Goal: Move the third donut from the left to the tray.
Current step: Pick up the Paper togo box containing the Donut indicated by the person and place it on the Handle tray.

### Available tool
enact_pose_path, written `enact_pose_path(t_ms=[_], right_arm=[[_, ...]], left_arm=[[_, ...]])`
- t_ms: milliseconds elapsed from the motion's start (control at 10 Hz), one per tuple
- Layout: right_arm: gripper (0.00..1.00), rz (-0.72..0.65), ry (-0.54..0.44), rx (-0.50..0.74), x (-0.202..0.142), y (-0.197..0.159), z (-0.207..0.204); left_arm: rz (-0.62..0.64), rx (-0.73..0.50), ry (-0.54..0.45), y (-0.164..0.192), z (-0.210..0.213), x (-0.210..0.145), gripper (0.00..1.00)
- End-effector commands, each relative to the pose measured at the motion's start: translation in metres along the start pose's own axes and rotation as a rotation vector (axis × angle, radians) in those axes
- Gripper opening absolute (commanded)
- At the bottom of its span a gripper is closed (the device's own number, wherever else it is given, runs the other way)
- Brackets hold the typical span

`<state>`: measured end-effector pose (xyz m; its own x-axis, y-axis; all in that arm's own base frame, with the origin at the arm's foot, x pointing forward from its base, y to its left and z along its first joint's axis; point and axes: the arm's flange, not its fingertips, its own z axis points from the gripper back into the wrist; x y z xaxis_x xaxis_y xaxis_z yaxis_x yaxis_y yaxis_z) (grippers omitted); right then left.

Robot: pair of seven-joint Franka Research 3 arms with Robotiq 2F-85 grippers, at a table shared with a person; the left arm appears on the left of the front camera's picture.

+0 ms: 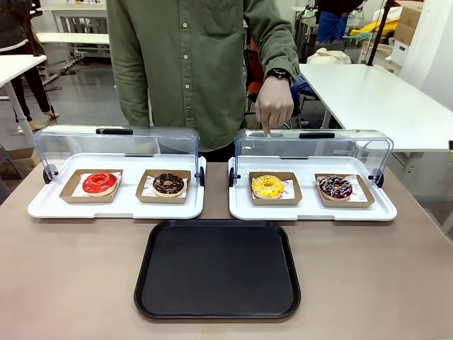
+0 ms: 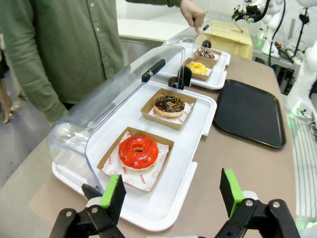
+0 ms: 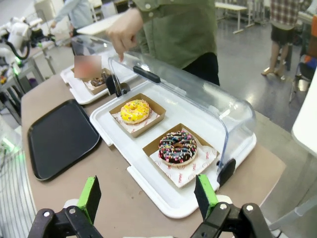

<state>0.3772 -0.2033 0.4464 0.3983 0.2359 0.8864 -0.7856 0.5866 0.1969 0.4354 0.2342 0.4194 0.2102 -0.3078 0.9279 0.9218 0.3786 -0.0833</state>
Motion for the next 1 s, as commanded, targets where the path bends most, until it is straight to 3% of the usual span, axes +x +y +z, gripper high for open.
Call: enact_pose_path(t_ms=[0, 400, 900], right_arm=[[1.0, 0.075, 0.108, -0.046, 0.036, 0.034, -0.024], [1.0, 0.266, 0.361, -0.12, 0.088, 0.102, -0.106], [1.0, 0.521, 0.584, -0.216, 0.092, 0.162, -0.236]], left_arm=[[-0.014, 0.003, 0.002, 0.0, 0.001, -0.001, 1.0], [-0.014, 0.003, 0.002, 0.0, 0.001, -0.001, 1.0], [-0.014, 0.003, 0.002, 0.0, 0.001, -0.001, 1.0]])
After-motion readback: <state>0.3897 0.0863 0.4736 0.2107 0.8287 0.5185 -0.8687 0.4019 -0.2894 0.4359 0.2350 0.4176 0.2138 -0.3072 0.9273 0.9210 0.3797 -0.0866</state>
